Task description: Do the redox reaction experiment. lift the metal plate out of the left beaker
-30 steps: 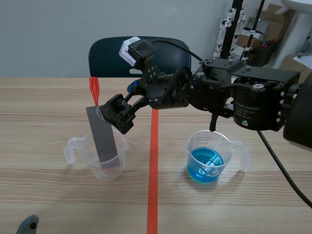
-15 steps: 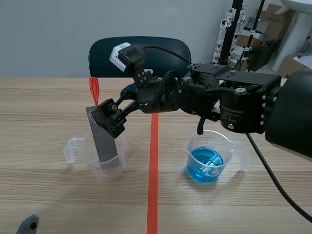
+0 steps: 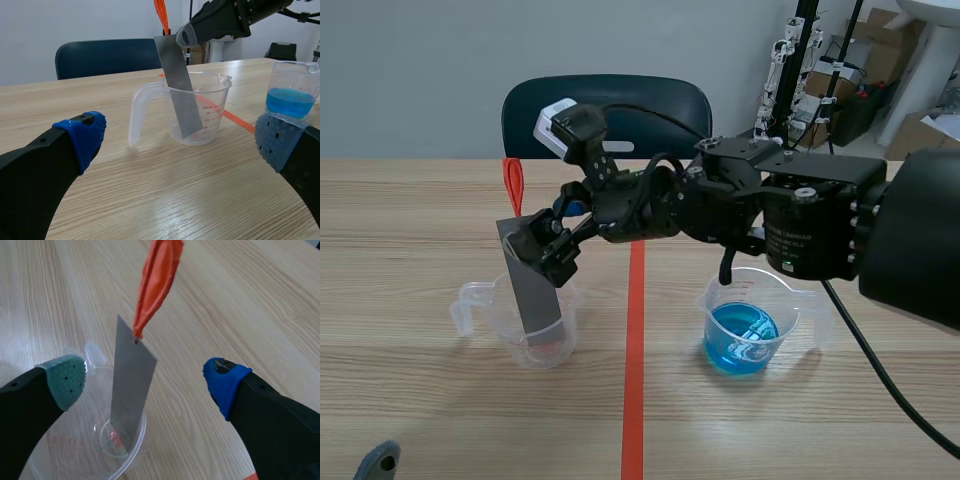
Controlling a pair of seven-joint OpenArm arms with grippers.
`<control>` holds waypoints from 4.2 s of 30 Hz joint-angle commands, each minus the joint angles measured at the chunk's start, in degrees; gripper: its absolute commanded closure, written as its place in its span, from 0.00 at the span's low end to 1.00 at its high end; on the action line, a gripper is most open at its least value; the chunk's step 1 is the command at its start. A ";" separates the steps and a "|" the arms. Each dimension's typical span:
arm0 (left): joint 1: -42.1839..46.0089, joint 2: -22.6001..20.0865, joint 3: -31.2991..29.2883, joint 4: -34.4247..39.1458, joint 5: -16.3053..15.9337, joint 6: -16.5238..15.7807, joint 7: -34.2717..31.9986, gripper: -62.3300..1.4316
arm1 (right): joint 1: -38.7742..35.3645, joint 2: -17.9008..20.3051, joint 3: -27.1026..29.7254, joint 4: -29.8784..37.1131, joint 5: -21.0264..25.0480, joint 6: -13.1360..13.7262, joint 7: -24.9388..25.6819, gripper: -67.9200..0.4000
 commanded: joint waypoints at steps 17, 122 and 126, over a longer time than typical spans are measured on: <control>0.09 -0.37 -0.31 0.44 -0.37 0.13 -2.62 0.00 | 1.33 -0.55 -0.02 0.90 0.81 0.02 4.00 0.45; 0.11 -0.37 -0.31 0.44 -0.37 0.13 -2.62 0.00 | -0.48 4.26 -0.02 2.14 -14.86 18.10 22.84 0.99; 0.11 -0.37 -0.31 0.44 -0.37 0.13 -2.62 0.00 | -0.94 4.26 -0.02 2.14 -18.01 18.08 25.35 0.98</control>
